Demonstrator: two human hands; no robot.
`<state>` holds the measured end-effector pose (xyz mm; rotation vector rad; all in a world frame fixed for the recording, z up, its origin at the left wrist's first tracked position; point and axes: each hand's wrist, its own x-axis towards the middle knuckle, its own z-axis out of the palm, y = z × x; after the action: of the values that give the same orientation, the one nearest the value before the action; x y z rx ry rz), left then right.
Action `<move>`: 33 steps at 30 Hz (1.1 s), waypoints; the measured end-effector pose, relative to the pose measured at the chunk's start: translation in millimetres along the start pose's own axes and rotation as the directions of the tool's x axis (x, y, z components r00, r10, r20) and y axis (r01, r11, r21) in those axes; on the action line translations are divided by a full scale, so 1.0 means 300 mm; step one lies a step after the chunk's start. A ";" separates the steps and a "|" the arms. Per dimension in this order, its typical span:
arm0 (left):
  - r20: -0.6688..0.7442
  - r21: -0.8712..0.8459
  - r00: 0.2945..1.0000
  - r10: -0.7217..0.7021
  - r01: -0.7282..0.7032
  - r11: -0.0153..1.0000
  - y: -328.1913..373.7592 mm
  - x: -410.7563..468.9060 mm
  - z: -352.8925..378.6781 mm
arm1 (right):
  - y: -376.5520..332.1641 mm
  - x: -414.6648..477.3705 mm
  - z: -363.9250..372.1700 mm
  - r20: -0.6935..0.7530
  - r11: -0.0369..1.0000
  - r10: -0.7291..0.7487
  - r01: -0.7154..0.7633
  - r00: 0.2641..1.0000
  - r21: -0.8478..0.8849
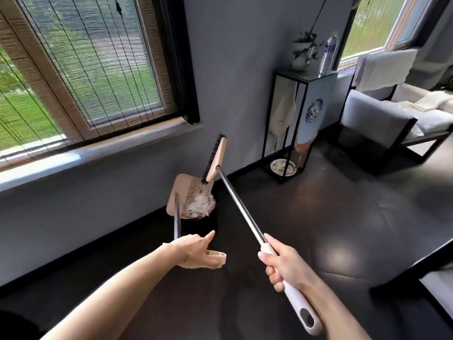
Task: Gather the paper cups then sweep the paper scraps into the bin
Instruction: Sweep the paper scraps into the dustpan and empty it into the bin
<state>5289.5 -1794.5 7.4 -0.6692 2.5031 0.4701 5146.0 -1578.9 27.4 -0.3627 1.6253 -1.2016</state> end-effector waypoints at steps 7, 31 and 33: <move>0.078 0.256 0.997 0.022 -0.041 0.966 0.037 0.041 0.129 | 0.028 -0.041 -0.012 -0.015 1.000 0.000 0.001 1.000 0.010; -0.185 0.606 0.968 0.167 -0.021 0.795 -0.033 -0.119 0.163 | 0.083 -0.010 0.046 0.019 0.994 0.032 -0.034 0.999 0.107; -0.203 0.610 0.966 0.162 -0.005 0.793 -0.042 -0.126 0.157 | 0.083 0.000 0.052 0.020 0.993 0.034 -0.036 0.999 0.116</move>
<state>5342.5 -1770.3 -12.6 -0.3682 2.6944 -0.4215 5167.2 -1575.7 7.2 -0.2695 1.5320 -1.2569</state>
